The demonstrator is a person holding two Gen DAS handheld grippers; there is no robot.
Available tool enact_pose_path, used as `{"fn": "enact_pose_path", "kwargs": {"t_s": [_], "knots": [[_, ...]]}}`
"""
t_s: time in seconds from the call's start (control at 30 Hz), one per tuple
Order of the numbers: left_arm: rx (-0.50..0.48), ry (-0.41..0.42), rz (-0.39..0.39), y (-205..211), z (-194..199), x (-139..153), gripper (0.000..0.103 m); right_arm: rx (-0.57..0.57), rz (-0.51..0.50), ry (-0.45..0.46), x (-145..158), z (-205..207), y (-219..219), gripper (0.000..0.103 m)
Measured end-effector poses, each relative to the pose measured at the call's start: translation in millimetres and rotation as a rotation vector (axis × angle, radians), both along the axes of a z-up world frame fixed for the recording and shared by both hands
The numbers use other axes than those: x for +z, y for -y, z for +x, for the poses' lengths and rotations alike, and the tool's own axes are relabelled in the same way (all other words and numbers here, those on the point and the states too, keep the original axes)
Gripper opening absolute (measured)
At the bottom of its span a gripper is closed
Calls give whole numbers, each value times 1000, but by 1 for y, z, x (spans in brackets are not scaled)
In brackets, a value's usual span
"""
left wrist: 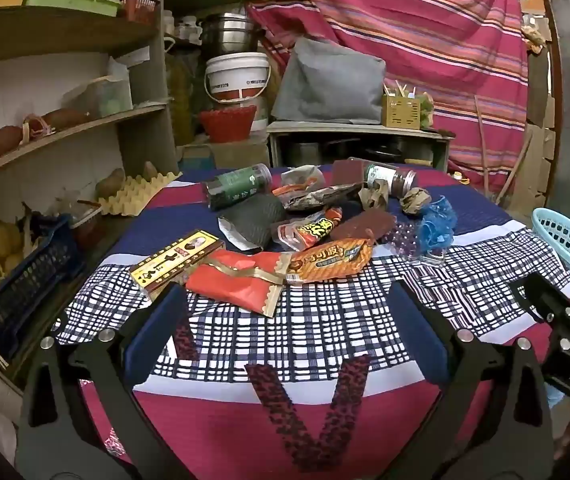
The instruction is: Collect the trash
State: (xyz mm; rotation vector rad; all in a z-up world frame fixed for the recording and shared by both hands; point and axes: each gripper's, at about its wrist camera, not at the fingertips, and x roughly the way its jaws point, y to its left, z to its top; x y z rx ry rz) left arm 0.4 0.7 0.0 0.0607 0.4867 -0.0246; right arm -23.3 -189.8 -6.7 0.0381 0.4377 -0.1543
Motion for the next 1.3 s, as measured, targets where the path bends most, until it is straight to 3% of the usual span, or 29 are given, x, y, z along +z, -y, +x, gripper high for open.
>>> {"fn": "enact_pose_path", "kwargs": {"t_s": [1.3], "knots": [[4, -9, 0, 0, 2, -5, 98, -16, -10, 13, 3, -3, 5, 99]]}}
